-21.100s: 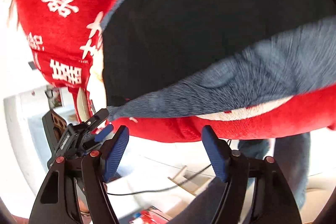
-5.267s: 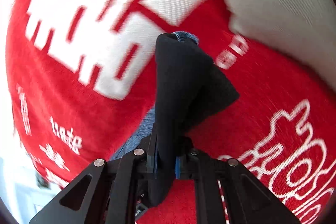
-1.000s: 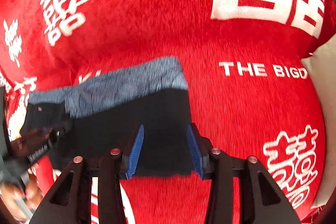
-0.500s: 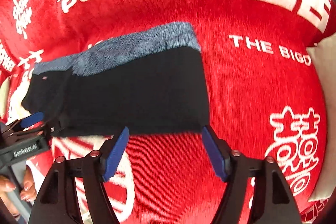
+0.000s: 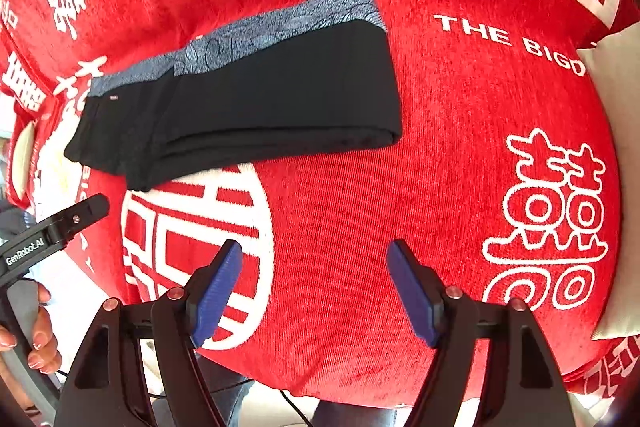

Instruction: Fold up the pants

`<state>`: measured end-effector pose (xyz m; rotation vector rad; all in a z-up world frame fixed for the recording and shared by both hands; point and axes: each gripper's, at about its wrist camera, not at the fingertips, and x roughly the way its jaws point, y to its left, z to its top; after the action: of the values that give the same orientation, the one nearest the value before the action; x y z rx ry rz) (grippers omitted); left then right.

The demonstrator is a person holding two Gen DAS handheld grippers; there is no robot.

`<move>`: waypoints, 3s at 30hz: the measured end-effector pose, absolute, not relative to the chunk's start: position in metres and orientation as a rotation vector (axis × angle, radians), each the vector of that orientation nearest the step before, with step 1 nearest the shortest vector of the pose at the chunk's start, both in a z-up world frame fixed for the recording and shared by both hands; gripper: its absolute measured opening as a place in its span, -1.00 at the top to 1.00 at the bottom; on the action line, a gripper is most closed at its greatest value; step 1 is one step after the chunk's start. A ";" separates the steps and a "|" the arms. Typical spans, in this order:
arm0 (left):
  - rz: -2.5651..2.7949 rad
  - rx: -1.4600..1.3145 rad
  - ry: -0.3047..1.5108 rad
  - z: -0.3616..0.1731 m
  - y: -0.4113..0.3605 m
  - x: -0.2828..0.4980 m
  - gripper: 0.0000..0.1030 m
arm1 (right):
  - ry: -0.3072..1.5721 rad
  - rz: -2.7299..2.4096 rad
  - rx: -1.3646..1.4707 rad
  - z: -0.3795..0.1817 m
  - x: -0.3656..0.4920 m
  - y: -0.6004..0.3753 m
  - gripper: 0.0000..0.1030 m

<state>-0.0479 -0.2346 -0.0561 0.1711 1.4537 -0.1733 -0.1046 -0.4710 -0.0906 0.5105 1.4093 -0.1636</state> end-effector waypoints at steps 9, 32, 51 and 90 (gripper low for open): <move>-0.184 0.120 1.485 -0.079 -0.169 -0.020 -0.99 | 1.400 -0.253 0.576 -0.103 -0.083 -0.424 -0.52; -0.056 -0.230 1.399 -0.113 -0.023 0.080 -0.99 | 1.442 -0.228 0.168 -0.157 0.071 -0.317 -0.78; -0.104 -0.355 1.360 -0.132 -0.027 0.106 -0.99 | 1.469 -0.202 0.150 -0.166 0.081 -0.310 -0.88; -0.097 -0.425 1.281 -0.147 -0.037 0.153 0.34 | 1.380 -0.162 0.252 -0.126 0.074 -0.344 -0.85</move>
<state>0.1527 -0.0372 -0.1472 -0.4248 1.2811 -0.0970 0.0735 -0.3437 -0.1257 0.2520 1.3795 -0.1624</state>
